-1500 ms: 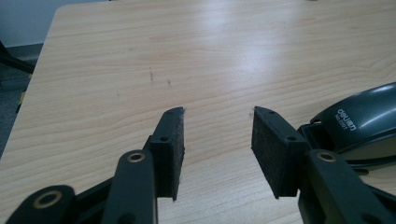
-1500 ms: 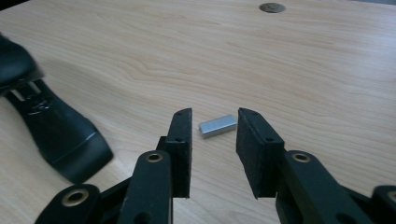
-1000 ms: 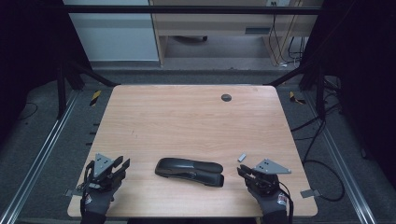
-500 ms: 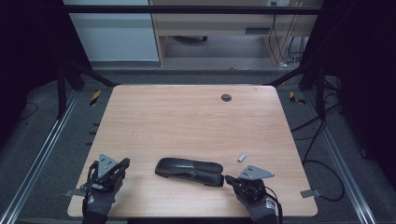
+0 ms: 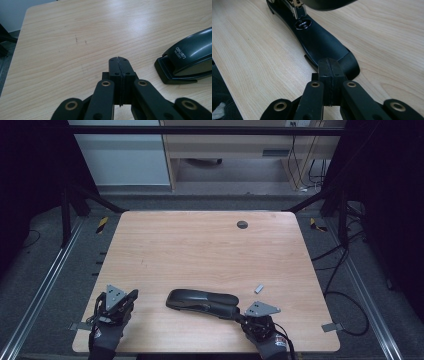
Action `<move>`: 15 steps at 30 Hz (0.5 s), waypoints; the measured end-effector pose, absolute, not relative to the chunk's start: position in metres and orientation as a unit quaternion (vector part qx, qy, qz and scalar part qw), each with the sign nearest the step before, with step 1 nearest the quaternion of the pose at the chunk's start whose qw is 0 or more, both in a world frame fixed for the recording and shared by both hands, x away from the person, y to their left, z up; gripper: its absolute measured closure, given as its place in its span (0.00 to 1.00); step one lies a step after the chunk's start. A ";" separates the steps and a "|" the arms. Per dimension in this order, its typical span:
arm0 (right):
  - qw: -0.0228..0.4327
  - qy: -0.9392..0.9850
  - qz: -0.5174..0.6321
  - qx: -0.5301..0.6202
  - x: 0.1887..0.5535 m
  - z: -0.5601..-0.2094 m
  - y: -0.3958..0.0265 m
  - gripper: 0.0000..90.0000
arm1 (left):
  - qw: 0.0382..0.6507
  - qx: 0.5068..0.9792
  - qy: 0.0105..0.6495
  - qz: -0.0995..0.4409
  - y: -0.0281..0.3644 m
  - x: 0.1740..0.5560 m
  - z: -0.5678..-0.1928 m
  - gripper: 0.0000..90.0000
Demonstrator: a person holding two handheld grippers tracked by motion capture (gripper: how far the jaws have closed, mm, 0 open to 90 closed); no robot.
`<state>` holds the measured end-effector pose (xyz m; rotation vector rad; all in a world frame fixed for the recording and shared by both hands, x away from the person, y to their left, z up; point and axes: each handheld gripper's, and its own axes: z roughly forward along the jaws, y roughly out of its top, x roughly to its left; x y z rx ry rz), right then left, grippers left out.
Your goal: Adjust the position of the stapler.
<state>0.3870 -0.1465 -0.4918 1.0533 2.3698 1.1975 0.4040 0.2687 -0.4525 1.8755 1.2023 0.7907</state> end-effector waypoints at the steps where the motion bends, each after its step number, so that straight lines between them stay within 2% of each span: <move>1: 0.142 0.823 0.413 0.364 0.387 -0.493 -0.145 1.00 | 0.379 0.734 0.471 0.310 0.269 0.404 -0.452 0.99; 15: 0.133 0.837 0.392 0.359 0.389 -0.500 -0.135 1.00 | 0.376 0.734 0.471 0.312 0.268 0.405 -0.453 0.99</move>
